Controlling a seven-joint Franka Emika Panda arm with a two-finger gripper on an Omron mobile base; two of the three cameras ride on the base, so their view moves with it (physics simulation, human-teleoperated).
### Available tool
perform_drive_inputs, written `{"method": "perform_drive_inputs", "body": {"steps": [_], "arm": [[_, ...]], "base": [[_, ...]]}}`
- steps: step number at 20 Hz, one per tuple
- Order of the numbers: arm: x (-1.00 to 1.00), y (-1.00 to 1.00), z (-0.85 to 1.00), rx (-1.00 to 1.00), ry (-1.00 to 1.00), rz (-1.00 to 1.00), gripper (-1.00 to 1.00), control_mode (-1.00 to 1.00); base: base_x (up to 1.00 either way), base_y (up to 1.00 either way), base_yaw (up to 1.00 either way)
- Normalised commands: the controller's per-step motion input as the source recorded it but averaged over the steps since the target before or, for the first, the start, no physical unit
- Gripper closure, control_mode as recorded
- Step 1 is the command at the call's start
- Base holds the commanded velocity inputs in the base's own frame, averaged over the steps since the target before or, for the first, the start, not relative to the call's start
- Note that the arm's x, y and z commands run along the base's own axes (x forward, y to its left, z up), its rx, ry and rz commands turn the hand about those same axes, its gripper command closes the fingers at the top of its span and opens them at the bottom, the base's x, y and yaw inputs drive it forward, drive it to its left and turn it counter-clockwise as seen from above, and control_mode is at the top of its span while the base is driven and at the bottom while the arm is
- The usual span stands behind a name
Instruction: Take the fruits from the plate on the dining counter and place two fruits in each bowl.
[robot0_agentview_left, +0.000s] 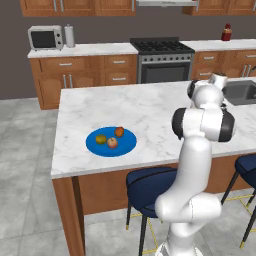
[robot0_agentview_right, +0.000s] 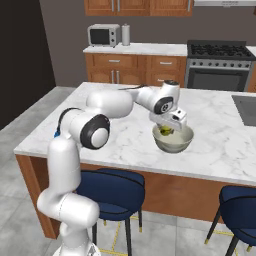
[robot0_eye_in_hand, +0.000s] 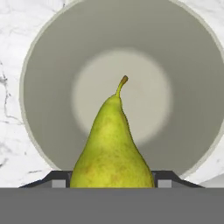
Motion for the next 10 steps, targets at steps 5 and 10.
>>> {"method": "perform_drive_inputs", "body": {"steps": [5,10], "arm": [[0.2,-0.18,-0.43,0.0,-0.11,0.0,1.0,-1.0],[0.02,-0.01,-0.27,0.0,0.0,0.0,1.0,-1.0]], "base": [[0.0,0.0,0.0],[0.0,0.0,0.0]]}}
